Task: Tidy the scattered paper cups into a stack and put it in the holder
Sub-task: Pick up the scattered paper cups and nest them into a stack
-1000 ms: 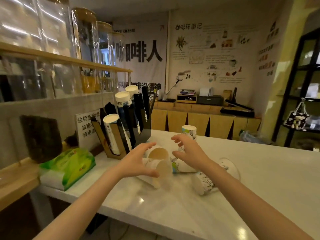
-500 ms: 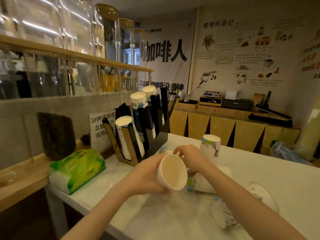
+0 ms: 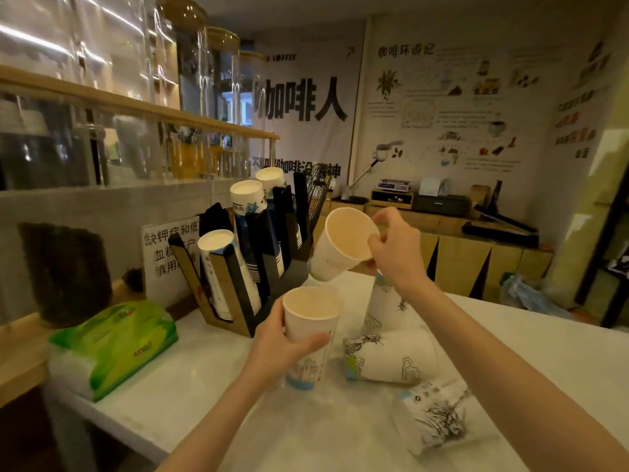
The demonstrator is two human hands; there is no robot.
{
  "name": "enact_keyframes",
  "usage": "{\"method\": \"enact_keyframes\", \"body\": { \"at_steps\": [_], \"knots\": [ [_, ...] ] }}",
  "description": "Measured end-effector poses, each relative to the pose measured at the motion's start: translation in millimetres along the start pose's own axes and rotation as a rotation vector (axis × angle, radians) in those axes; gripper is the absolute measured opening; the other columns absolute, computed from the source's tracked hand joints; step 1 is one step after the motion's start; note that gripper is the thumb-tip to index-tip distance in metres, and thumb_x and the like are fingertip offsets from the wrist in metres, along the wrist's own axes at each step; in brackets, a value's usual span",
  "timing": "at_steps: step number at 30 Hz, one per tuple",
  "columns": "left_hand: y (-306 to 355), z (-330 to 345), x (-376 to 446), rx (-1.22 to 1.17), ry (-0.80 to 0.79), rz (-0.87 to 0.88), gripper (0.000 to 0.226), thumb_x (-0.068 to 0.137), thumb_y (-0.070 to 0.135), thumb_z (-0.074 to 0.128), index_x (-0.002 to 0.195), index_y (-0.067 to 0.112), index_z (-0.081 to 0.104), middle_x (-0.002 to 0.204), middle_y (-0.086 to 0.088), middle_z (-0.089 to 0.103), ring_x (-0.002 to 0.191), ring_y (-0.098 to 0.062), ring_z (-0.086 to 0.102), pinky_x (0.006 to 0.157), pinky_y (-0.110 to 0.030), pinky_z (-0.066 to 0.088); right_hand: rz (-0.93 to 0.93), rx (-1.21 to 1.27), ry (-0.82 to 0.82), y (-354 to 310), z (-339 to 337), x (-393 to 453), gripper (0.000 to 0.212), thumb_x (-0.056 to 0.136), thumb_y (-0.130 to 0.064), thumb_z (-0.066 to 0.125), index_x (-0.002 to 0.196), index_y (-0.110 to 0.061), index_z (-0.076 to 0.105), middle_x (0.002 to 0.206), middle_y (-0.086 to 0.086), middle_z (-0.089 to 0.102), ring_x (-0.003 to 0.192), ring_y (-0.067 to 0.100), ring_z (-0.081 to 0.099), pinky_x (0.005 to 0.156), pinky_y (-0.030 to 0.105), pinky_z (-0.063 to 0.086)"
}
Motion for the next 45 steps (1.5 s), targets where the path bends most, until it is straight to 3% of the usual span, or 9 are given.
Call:
{"method": "enact_keyframes", "body": {
  "at_steps": [6,11,14,24,28,32,36,39,45],
  "knots": [
    [-15.3,9.8,-2.4,-0.062,0.006,-0.030,0.070,0.062,0.028,0.079,0.114,0.043,0.034,0.106,0.016,0.052,0.100,-0.009,0.050,0.079,-0.026,0.045,0.144,0.090,-0.144,-27.7,-33.3,1.7,0.024,0.085,0.001,0.056,0.100,-0.018,0.054,0.078,-0.001,0.060,0.046,0.013,0.067,0.036,0.022,0.054],
    [-20.4,12.1,-7.2,-0.039,0.016,0.005,0.078,0.062,0.026,0.079,0.124,0.037,0.034,0.107,0.022,0.049,0.099,-0.005,0.049,0.071,-0.012,0.041,0.172,-0.095,-0.417,-37.4,-18.6,-9.6,0.025,0.087,0.001,0.054,0.106,-0.015,0.055,0.070,0.008,0.066,0.046,0.015,0.066,0.037,0.020,0.053],
    [-21.1,11.4,-8.7,-0.024,0.032,0.012,0.083,0.064,0.026,0.078,0.132,0.030,0.031,0.111,0.017,0.046,0.101,-0.006,0.046,0.078,-0.017,0.042,0.122,-0.178,-0.462,-32.0,2.2,-20.6,0.024,0.089,-0.004,0.052,0.112,-0.012,0.055,0.074,0.008,0.065,0.050,0.014,0.064,0.039,0.020,0.052],
    [-27.1,13.3,-10.0,-0.018,0.054,0.028,0.079,0.066,0.030,0.076,0.132,0.025,0.032,0.122,0.006,0.050,0.106,-0.008,0.045,0.083,-0.024,0.040,0.047,-0.351,-0.574,-5.3,19.4,-52.0,0.039,0.094,-0.036,0.042,0.123,-0.016,0.058,0.126,0.005,0.062,0.106,0.022,0.059,0.089,0.038,0.051],
    [-27.0,12.1,-9.7,-0.045,0.058,0.011,0.093,0.065,0.027,0.077,0.138,0.029,0.020,0.139,-0.001,0.042,0.118,-0.013,0.043,0.093,-0.034,0.040,0.120,-0.195,-0.533,4.2,-6.9,-60.3,0.039,0.095,-0.037,0.039,0.125,-0.018,0.054,0.111,0.000,0.058,0.089,0.015,0.057,0.061,0.021,0.042],
    [-5.6,9.4,-10.7,0.048,0.220,0.142,0.113,0.054,0.043,0.081,0.139,0.037,0.007,0.151,-0.002,0.020,0.137,-0.021,0.025,0.111,-0.048,0.029,0.177,-0.244,-0.425,23.7,-45.0,-66.7,0.028,0.094,-0.035,0.042,0.102,-0.016,0.061,0.087,-0.002,0.062,0.074,0.013,0.059,0.056,0.021,0.040],
    [45.2,15.8,-18.6,0.228,0.371,0.505,0.096,0.057,0.055,0.069,0.135,0.020,0.025,0.148,-0.011,0.023,0.136,-0.017,0.018,0.112,-0.031,0.017,0.293,-0.285,-0.341,45.4,-79.1,-79.6,0.029,0.092,-0.033,0.046,0.102,-0.013,0.063,0.084,0.000,0.064,0.072,0.012,0.059,0.056,0.023,0.042],
    [76.6,36.2,-21.7,0.289,0.257,0.720,0.068,0.068,0.050,0.060,0.125,0.016,0.045,0.137,-0.004,0.039,0.128,-0.013,0.028,0.108,-0.017,0.017,0.337,-0.339,-0.255,59.4,-98.2,-93.2,0.030,0.090,-0.032,0.051,0.107,-0.011,0.063,0.096,0.006,0.065,0.082,0.019,0.059,0.067,0.030,0.047],
    [77.6,93.6,-7.0,0.817,-0.397,0.624,0.066,0.075,0.029,0.063,0.134,0.023,0.033,0.145,-0.005,0.033,0.134,-0.022,0.027,0.108,-0.041,0.031,0.483,-0.454,-0.131,91.7,-120.4,-122.7,0.040,0.085,-0.042,0.056,0.108,-0.010,0.062,0.112,0.009,0.064,0.098,0.023,0.057,0.083,0.039,0.048]
  ]
}}
Point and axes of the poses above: each hand's wrist, its own x-axis towards the middle knuckle, its own z-axis out of the palm, y = z × x, the point moved 1 cm from there along x, towards the middle knuckle
